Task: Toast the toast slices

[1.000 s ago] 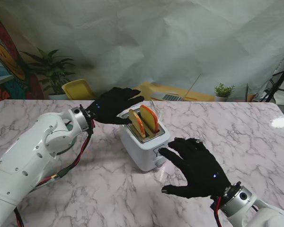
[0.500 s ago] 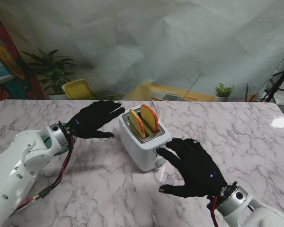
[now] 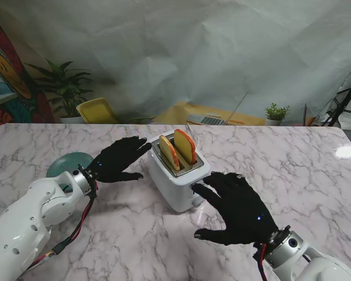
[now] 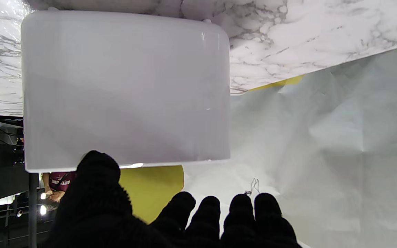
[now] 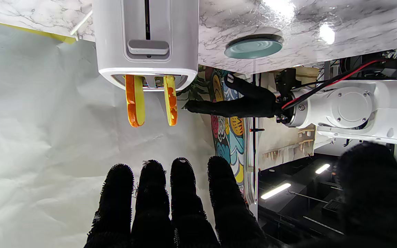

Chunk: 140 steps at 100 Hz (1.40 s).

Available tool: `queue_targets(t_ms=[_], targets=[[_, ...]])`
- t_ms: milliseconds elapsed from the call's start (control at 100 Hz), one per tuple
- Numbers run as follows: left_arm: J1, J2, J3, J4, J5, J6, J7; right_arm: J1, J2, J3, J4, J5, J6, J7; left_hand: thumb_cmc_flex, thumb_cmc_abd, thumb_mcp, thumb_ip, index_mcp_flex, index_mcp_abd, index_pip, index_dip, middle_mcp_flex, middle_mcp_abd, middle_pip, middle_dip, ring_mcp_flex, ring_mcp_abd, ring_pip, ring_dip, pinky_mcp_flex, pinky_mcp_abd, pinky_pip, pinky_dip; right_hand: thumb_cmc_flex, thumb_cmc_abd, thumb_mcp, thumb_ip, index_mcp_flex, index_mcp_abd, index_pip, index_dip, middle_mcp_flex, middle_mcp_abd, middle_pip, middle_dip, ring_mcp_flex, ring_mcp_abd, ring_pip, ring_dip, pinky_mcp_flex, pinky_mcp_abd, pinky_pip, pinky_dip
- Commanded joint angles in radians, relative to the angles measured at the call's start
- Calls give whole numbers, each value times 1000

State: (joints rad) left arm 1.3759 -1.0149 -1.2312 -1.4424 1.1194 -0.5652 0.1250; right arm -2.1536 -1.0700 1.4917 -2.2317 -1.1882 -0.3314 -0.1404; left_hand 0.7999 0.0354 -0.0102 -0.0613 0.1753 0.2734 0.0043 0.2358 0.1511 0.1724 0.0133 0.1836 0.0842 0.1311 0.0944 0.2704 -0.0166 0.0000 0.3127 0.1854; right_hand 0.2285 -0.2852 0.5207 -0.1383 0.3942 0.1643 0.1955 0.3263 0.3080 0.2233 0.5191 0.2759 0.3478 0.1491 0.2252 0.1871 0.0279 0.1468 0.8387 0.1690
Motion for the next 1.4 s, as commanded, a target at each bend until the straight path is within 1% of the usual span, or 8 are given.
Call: queue_targets(t_ms=[0,160,290,440,710,950,1120,1390], targets=[[-12,-9,19,21,-9,13,-12,-3,1,-3,5,-1,6,1,-3,42,-20,15,-38,18,-8,5,-58,16,-23,-15,-46,17,-33,-13,-6,-24,-40,-22,-13,27,-8,23,9,31,-19,15,-21,16,-23,-10,-26,-5,-41,-21,-15,-28,-21,-14],[-36,-12,61,51,-23,34,-3,1,5,-9,18,-10,6,12,10,44,-20,16,-40,17,-5,23,-56,11,-20,-7,-45,19,-36,-13,-4,-22,-50,-20,-6,27,-4,24,11,32,-17,15,-16,15,-21,-9,-20,-6,-39,-20,-12,-29,-20,-13],[-44,-12,78,59,-27,35,-2,13,9,-22,43,-26,13,24,21,43,-20,17,-39,14,0,41,-54,9,-16,5,-43,17,-35,-12,-3,-22,-52,-16,0,27,1,25,13,31,-15,16,-13,13,-20,-8,-17,-8,-38,-20,-9,-29,-18,-12],[-45,-10,85,61,-22,28,-5,31,12,-44,72,-30,34,30,28,43,-20,19,-41,12,4,61,-53,6,-13,19,-40,17,-30,-10,-1,-22,-51,-11,2,23,8,25,15,32,-13,16,-10,9,-18,-7,-13,-9,-38,-19,-7,-30,-17,-11],[-42,-8,81,55,-26,20,-26,88,19,-87,123,-42,49,52,33,44,-21,20,-38,8,15,89,-50,3,-5,43,-34,15,-20,-9,2,-25,-45,-4,1,20,30,24,20,31,-6,18,-1,7,-12,-4,-3,-12,-35,-18,-2,-33,-13,-8],[-31,-6,73,50,-20,14,-36,172,24,-157,206,-52,85,30,39,50,-20,21,-35,4,24,105,-50,-2,4,74,-27,13,-5,-11,3,-27,-37,-2,-3,21,54,23,17,34,0,18,1,4,-4,0,5,-15,-31,-16,5,-38,-6,-4],[-27,-6,72,45,-21,15,-41,235,25,-200,277,-58,118,-14,42,50,-21,21,-35,3,25,109,-50,-4,4,86,-26,13,0,-15,2,-28,-34,-2,-14,17,80,21,14,35,6,18,-5,4,8,6,8,-18,-26,-12,7,-40,2,1],[-25,-5,69,46,-16,12,-36,281,23,-234,347,-30,146,-21,44,52,-21,22,-36,4,26,113,-49,-3,2,95,-25,13,5,-19,2,-29,-31,-4,-24,12,106,17,11,37,17,18,-8,2,19,10,9,-21,-20,-9,5,-42,7,6]])
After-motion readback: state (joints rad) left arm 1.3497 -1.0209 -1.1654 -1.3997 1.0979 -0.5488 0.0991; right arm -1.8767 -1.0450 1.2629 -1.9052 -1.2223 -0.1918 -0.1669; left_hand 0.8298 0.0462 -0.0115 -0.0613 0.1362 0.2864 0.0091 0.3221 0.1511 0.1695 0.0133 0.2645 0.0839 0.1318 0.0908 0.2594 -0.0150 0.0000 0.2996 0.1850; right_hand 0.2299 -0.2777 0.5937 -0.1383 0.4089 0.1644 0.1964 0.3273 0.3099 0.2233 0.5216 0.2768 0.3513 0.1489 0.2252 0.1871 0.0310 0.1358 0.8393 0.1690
